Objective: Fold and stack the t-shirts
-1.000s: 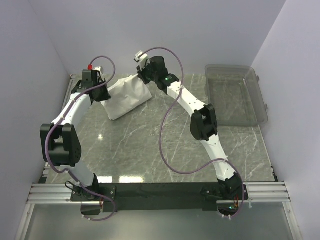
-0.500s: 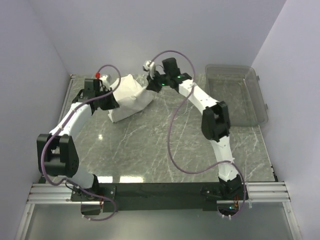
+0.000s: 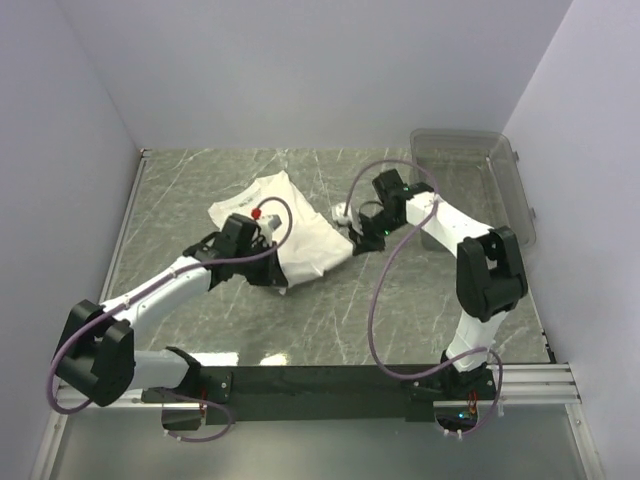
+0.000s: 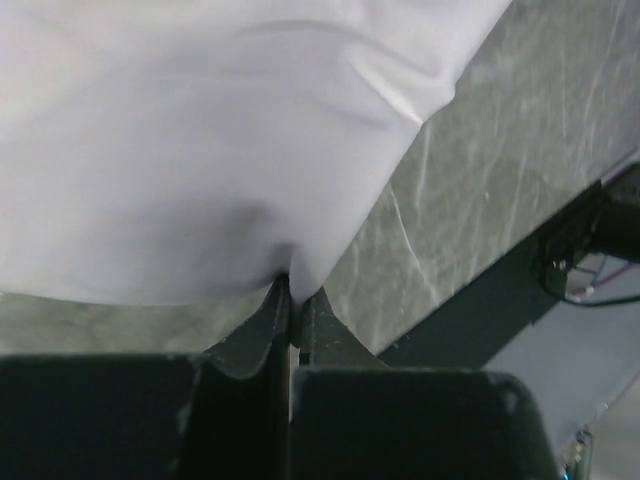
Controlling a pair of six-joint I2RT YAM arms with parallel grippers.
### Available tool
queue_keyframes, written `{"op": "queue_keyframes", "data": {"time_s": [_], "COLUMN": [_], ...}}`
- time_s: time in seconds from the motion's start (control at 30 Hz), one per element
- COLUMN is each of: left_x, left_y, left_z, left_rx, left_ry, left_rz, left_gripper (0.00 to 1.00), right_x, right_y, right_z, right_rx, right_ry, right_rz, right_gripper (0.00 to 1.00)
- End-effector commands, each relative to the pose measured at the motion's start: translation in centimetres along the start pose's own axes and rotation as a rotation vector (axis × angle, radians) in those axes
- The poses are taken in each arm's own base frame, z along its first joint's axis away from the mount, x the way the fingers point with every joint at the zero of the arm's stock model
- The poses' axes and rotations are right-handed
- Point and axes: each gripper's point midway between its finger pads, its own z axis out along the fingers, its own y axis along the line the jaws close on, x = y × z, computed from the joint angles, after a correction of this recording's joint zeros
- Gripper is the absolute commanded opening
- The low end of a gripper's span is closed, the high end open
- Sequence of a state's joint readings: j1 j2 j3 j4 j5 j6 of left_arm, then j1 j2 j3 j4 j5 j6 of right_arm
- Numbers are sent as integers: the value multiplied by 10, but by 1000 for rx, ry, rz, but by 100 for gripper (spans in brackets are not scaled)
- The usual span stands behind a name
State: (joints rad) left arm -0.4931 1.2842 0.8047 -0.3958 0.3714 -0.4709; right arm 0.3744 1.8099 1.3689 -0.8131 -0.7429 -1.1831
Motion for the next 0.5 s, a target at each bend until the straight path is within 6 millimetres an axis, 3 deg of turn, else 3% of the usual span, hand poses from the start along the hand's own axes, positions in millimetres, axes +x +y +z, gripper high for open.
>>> {"op": "queue_keyframes", "data": {"time_s": [0.0, 0.13, 0.23, 0.3, 0.37, 0.47], "left_x": [23, 63, 84, 85, 83, 50], "left_y": [-34, -66, -84, -85, -79, -65], "left_z": [2, 7, 5, 1, -4, -12], "left_rx": [67, 119, 151, 148, 111, 66], "left_ry": [9, 78, 113, 109, 96, 14], "left_rz": [-57, -53, -58, -59, -56, -61], "left_gripper": [1, 1, 1, 1, 0, 0], "right_x": [21, 42, 42, 35, 21, -4], "right_y": [53, 102, 115, 112, 96, 55], "right_z": [-18, -35, -50, -56, -62, -65], "right_rx": [-92, -126, -102, -73, -21, 68], "right_ry": [50, 79, 73, 53, 33, -17], "right_rz": [-96, -83, -71, -60, -33, 7], "right_gripper": [0, 0, 0, 0, 0, 0]}}
